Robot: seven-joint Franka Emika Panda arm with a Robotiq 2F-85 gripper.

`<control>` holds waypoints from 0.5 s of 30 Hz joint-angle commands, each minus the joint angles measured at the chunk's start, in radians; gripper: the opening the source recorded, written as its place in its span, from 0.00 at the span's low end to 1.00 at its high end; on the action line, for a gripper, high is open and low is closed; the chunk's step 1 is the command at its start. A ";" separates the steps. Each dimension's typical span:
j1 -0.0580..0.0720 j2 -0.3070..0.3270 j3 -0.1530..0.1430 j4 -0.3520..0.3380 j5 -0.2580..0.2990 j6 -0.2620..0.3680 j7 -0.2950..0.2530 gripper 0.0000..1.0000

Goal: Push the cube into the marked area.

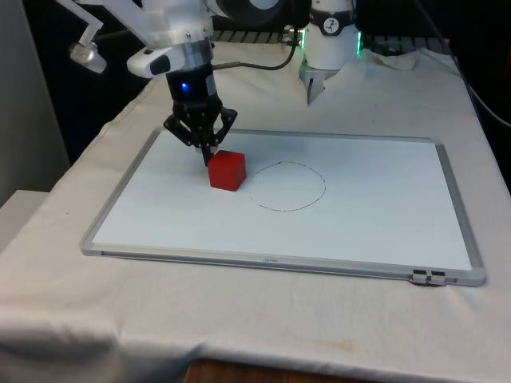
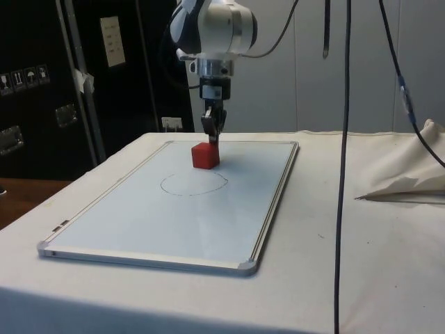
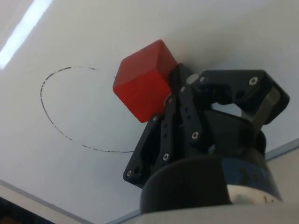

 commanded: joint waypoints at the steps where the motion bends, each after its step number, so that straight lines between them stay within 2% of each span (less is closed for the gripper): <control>1: -0.007 0.009 0.015 0.009 0.016 0.003 -0.010 0.00; 2: -0.009 0.017 0.022 0.016 0.023 0.005 -0.016 0.00; 3: -0.001 0.008 0.010 0.006 0.011 0.001 -0.008 0.00; 4: -0.008 0.021 0.025 0.019 0.027 0.007 -0.019 0.00; 5: -0.008 0.026 0.027 0.023 0.030 0.008 -0.023 0.00; 12: 0.000 0.055 0.037 0.055 0.035 0.002 -0.022 0.00; 15: 0.002 0.064 0.050 0.073 0.040 0.007 -0.017 0.00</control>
